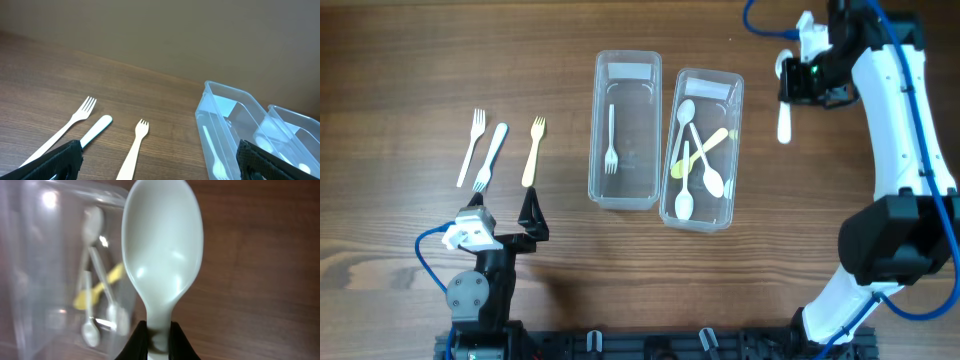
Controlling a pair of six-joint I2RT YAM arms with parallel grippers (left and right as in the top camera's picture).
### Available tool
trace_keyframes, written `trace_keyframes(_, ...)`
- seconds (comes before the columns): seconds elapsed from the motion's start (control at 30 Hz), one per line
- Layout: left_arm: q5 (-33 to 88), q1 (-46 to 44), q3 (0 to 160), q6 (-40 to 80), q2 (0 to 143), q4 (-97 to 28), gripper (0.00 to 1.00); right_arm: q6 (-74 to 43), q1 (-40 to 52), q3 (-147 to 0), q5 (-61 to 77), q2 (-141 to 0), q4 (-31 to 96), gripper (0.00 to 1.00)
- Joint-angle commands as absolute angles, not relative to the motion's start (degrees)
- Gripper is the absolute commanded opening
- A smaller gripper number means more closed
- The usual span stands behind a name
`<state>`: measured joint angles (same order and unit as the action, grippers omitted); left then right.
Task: Pack container
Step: 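Carry the white spoon into the right container and release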
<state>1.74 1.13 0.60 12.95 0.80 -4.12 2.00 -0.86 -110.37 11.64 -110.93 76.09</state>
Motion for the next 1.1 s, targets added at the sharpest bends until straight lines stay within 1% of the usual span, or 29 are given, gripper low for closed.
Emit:
trace_keyframes(0.0,1.6,1.1,0.3,12.4,0.4,-4.4,1.0,-4.5,1.8,-113.5,19.0,-110.7,77.0,0.04)
trace_keyframes(0.2,1.6,1.1,0.3,12.4,0.4,-4.4,1.0,-9.8,8.4,-113.4,22.8,-110.7,77.1,0.05)
trace_keyframes(0.23,1.6,1.1,0.3,12.4,0.4,-4.4,1.0,-10.5,9.5,-113.2,22.7,-110.7,77.0,0.07)
trace_keyframes(0.27,1.6,1.1,0.3,12.4,0.4,-4.4,1.0,-11.3,10.5,-112.9,22.0,-110.7,77.0,0.14)
trace_keyframes(0.33,1.6,1.1,0.3,12.4,0.4,-4.4,1.0,-13.4,12.3,-112.9,20.0,-110.7,77.2,0.18)
trace_keyframes(0.4,1.6,1.1,0.3,12.4,0.4,-4.4,1.0,-15.1,13.2,-112.9,17.2,-110.7,77.2,0.31)
trace_keyframes(0.43,1.6,1.1,0.3,12.4,0.4,-4.4,1.0,-15.7,13.3,-112.9,15.8,-110.7,77.3,0.43)
trace_keyframes(0.5,1.6,1.1,0.3,12.4,0.4,-4.4,1.0,-15.7,13.2,-112.9,14.9,-110.7,77.3,0.48)
trace_keyframes(0.53,1.6,1.1,0.3,12.4,0.4,-4.4,1.0,-15.7,13.0,-112.9,14.5,-110.7,77.2,0.52)
trace_keyframes(0.57,1.6,1.1,0.3,12.4,0.4,-4.4,1.0,-15.7,12.7,-112.9,13.7,-110.7,77.2,0.65)
trace_keyframes(0.6,1.6,1.1,0.3,12.4,0.4,-4.4,1.0,-15.6,12.4,-112.9,12.8,-110.7,77.2,0.76)
trace_keyframes(0.63,1.6,1.1,0.3,12.4,0.4,-4.4,1.0,-15.6,12.0,-112.9,11.5,-110.7,77.2,0.9)
trace_keyframes(0.67,1.6,1.1,0.3,12.4,0.4,-4.4,1.0,-15.6,11.6,-112.9,10.0,-110.7,77.1,1.0)
trace_keyframes(0.77,1.6,1.1,0.3,12.4,0.4,-4.4,1.0,-15.3,8.9,-112.9,4.7,-110.7,76.8,1.0)
trace_keyframes(0.97,1.6,1.1,0.3,12.4,0.4,-4.4,1.0,-13.0,0.4,-112.9,3.1,-110.7,74.8,1.0)
trace_keyframes(1.07,1.6,1.1,0.3,12.4,0.4,-4.4,1.0,-13.1,-3.4,-112.9,-0.3,-110.8,73.1,1.0)
